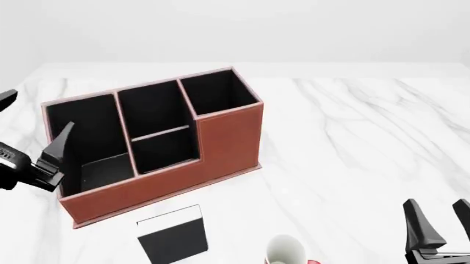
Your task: Pick up the book and place it in the front compartment of the caddy.
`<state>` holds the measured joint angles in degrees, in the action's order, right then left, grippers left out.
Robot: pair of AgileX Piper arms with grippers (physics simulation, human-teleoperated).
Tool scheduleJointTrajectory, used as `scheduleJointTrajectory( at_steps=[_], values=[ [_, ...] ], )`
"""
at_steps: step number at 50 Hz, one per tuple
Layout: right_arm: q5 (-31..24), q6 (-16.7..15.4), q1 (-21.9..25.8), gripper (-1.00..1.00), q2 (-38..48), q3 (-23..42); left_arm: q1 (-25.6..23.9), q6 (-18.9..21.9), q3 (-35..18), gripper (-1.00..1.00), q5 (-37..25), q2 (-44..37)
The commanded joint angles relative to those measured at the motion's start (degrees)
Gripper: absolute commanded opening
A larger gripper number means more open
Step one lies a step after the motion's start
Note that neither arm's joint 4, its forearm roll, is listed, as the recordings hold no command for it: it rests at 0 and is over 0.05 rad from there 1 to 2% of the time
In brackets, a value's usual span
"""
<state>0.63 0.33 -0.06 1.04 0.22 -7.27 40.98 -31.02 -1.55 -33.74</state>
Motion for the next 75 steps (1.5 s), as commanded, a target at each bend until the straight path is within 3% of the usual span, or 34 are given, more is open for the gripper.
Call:
scheduleJointTrajectory(
  at_steps=[1, 8, 18, 26, 30, 32, 40, 47, 55, 65, 75],
  values=[
    [-0.24, -0.11, 0.01, 1.0, -0.29, -0.01, -3.2, 9.11, -7.1, 1.0, -8.03, 0.02],
    [-0.21, -0.1, 0.01, 1.0, -0.25, -0.01, -4.25, 15.5, -11.06, 1.0, -11.8, -2.04],
    [-0.15, -0.11, 0.02, 1.0, -0.2, -0.01, -6.69, 21.63, -17.18, 1.0, -18.72, -6.24],
    [-0.16, -0.12, 0.04, 1.0, -0.21, -0.01, -10.83, 21.12, -26.57, 1.0, -31.59, -11.28],
    [-0.15, -0.1, 0.01, 1.0, -0.2, -0.01, -11.8, 21.59, -30.3, 1.0, -35.18, -13.22],
    [-0.15, -0.09, 0.02, 1.0, -0.19, -0.01, -14.56, 18.75, -36.58, 1.0, -39.84, -16.07],
    [-0.15, -0.11, 0.01, 1.0, -0.2, -0.01, -16.96, 18.81, -43.56, 1.0, -47.29, -19.71],
    [-0.15, -0.1, 0.01, 1.0, -0.2, -0.01, -21.47, 15.13, -53.14, 1.0, -56.09, -26.26],
    [-0.16, -0.12, 0.02, 1.0, -0.21, -0.01, -20.57, 15.74, -56.49, 1.0, -61.22, -31.71],
    [-0.15, -0.12, 0.03, 1.0, -0.19, -0.01, -23.34, 11.68, -60.57, 1.0, -68.12, -36.49],
    [-0.15, -0.11, 0.02, 1.0, -0.19, -0.01, -18.08, 15.54, -55.59, 1.0, -68.31, -36.19]
  ],
)
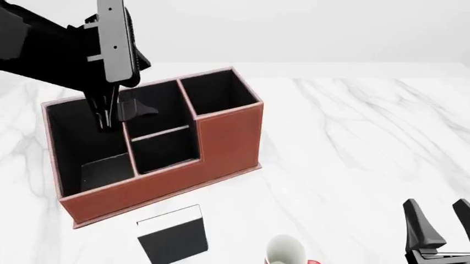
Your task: Pick up the book and place it in the front compartment of the caddy.
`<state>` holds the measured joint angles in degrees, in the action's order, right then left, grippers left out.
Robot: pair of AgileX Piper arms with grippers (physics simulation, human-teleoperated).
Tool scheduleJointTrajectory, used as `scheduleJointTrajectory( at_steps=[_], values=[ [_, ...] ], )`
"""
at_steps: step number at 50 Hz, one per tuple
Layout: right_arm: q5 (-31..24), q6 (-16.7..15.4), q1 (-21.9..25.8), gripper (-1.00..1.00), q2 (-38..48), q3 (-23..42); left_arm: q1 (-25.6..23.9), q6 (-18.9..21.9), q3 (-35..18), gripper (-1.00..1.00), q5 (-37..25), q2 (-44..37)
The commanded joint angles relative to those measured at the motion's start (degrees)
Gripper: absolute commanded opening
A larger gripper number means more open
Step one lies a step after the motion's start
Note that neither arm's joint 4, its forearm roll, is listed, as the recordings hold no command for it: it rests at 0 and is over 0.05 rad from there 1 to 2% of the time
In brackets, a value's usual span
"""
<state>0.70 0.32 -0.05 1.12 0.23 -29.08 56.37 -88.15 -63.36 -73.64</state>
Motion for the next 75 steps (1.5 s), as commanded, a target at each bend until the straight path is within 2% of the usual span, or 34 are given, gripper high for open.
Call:
scheduleJointTrajectory(
  at_steps=[1, 8, 13, 31, 37, 65, 72, 75],
  values=[
    [-0.22, -0.09, 0.01, 1.0, -0.29, -0.02, 3.0, -0.65, 1.66, 1.0, -6.52, 3.51],
    [-0.22, -0.09, 0.02, 1.0, -0.29, -0.02, 4.24, -0.3, 4.33, 1.0, -6.47, 3.32],
    [-0.22, -0.12, 0.01, 1.0, -0.29, -0.02, 2.39, -2.32, 5.29, 1.0, -6.44, 2.8],
    [-0.38, -0.1, 0.03, 1.0, -0.5, -0.07, -0.25, -5.5, 9.02, 1.0, -4.98, 2.81],
    [-0.39, -0.1, 0.03, 1.0, -0.5, -0.07, -3.57, -8.74, 8.54, 1.0, -4.41, 1.9],
    [-0.25, -0.11, 0.03, 1.0, -0.37, -0.06, -5.51, -13.07, 14.01, 1.0, -2.78, 2.85],
    [-0.33, -0.11, 0.03, 1.0, -0.44, -0.04, -9.38, -18.09, 13.81, 1.0, -3.1, 2.47],
    [-0.32, -0.11, 0.04, 1.0, -0.41, -0.04, -9.55, -18.52, 14.65, 1.0, -2.91, 2.75]
  ],
)
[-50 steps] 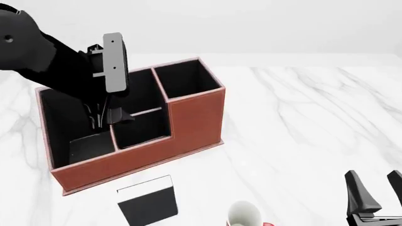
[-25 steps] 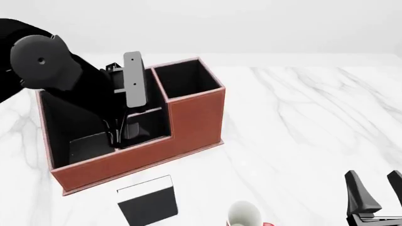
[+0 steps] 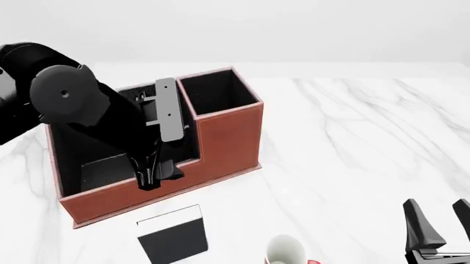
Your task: Pick up the book and place it in the front compartment of the caddy.
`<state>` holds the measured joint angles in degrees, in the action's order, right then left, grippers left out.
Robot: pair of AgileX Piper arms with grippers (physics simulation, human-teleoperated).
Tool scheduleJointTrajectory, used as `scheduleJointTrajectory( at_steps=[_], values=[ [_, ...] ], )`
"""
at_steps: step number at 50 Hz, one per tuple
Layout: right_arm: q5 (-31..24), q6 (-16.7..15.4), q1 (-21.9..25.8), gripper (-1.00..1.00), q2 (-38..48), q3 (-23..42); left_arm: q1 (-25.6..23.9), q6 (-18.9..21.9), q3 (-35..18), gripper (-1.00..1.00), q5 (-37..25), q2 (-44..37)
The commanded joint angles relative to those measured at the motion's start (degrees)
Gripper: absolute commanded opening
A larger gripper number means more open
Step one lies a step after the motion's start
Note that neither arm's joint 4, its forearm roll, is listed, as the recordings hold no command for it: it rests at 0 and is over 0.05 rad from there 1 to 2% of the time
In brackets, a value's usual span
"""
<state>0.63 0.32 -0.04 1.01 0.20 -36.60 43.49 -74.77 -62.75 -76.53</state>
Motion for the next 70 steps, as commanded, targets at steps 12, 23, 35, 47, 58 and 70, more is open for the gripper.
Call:
scheduleJointTrajectory(
  at_steps=[12, 23, 35, 47, 58, 70],
  values=[
    [-0.26, -0.09, 0.01, 1.0, -0.31, -0.01, -3.1, -8.03, 3.39, 1.0, -3.09, 6.49],
    [-0.25, -0.1, 0.03, 1.0, -0.31, -0.01, -3.93, -9.87, 6.27, 1.0, -0.84, 6.52],
    [-0.26, -0.12, 0.0, 1.0, -0.31, -0.01, -4.98, -13.1, 10.91, 1.0, 3.19, 6.4],
    [-0.26, -0.11, 0.0, 1.0, -0.33, -0.01, -5.25, -14.48, 13.71, 1.0, 5.53, 6.38],
    [-0.26, -0.1, 0.01, 1.0, -0.31, -0.01, -7.87, -15.77, 15.53, 1.0, 7.24, 5.8],
    [-0.26, -0.11, 0.02, 1.0, -0.32, -0.01, -8.98, -17.34, 18.58, 1.0, 8.58, 6.34]
  ],
)
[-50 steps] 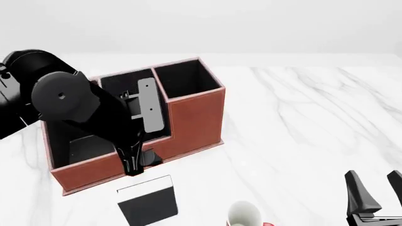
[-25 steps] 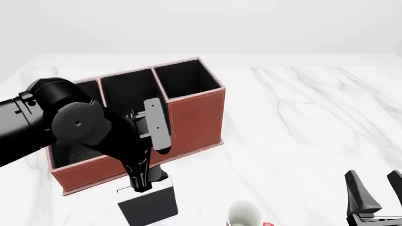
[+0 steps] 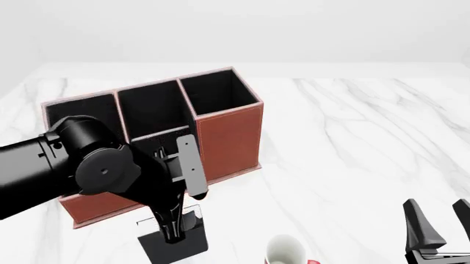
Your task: Pick up the book and place it in the front compartment of the caddy.
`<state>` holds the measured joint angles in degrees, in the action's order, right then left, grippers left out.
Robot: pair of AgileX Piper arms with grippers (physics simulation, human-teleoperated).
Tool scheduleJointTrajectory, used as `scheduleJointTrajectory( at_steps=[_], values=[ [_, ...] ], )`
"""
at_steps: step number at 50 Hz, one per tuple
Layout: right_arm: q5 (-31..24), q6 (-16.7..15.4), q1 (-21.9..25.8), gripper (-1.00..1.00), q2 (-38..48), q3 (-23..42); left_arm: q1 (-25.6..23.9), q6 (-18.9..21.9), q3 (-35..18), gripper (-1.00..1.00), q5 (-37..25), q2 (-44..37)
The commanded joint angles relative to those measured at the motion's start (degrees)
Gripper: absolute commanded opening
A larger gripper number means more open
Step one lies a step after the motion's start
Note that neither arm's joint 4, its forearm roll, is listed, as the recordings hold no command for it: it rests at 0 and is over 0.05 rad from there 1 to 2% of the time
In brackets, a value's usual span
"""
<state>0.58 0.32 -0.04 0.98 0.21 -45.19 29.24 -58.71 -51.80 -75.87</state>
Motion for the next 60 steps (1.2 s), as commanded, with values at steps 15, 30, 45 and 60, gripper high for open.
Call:
scheduleJointTrajectory(
  at_steps=[15, 30, 45, 60],
  values=[
    [-0.21, -0.11, 0.02, 1.0, -0.28, -0.02, -0.66, -4.86, 5.23, 1.0, -0.45, 6.25],
    [-0.22, -0.1, 0.0, 1.0, -0.29, -0.02, 1.28, -3.96, 7.86, 1.0, 0.59, 7.25],
    [-0.22, -0.11, 0.01, 1.0, -0.29, -0.02, 2.29, -3.68, 10.12, 1.0, 2.12, 8.07],
    [-0.22, -0.11, 0.02, 1.0, -0.28, -0.02, 1.3, -5.73, 13.47, 1.0, 5.79, 7.28]
  ],
)
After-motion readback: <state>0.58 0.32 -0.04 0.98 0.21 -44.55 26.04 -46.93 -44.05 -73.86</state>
